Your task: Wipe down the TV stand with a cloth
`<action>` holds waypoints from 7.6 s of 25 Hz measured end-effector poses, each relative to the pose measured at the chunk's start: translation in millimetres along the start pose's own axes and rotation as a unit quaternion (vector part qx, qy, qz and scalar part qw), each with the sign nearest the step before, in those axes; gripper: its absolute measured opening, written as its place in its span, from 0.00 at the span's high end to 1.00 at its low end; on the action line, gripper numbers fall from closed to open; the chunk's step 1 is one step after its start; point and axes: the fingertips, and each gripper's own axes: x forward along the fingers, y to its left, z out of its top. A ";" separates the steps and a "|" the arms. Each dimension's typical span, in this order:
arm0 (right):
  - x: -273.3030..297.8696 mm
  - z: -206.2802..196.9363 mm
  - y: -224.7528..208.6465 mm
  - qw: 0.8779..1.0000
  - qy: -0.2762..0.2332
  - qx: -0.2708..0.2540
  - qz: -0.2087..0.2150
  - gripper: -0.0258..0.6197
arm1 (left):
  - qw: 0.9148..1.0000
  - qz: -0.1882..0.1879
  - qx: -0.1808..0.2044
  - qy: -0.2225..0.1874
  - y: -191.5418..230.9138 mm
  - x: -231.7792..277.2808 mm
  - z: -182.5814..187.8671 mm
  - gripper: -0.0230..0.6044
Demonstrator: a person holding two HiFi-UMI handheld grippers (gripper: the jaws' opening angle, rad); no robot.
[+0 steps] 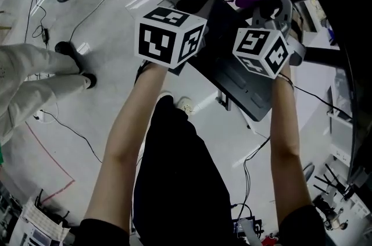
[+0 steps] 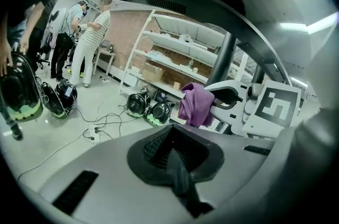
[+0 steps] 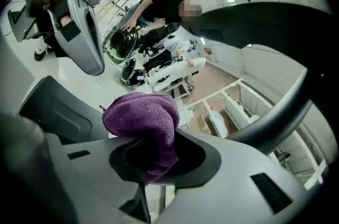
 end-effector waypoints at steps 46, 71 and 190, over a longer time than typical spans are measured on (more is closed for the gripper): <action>-100.3 -31.8 -105.7 0.970 -0.015 0.142 -0.196 0.81 | 0.993 -0.086 0.061 -0.047 -83.8 24.7 76.6 0.95; -34.4 -82.9 -24.7 0.982 0.023 0.156 -0.102 0.81 | 0.997 -0.064 0.048 0.018 -64.3 58.1 -6.3 0.95; -41.4 -237.5 83.6 0.981 0.190 -0.039 -0.027 0.81 | 0.989 -0.139 0.012 0.045 -126.5 84.1 -52.0 0.95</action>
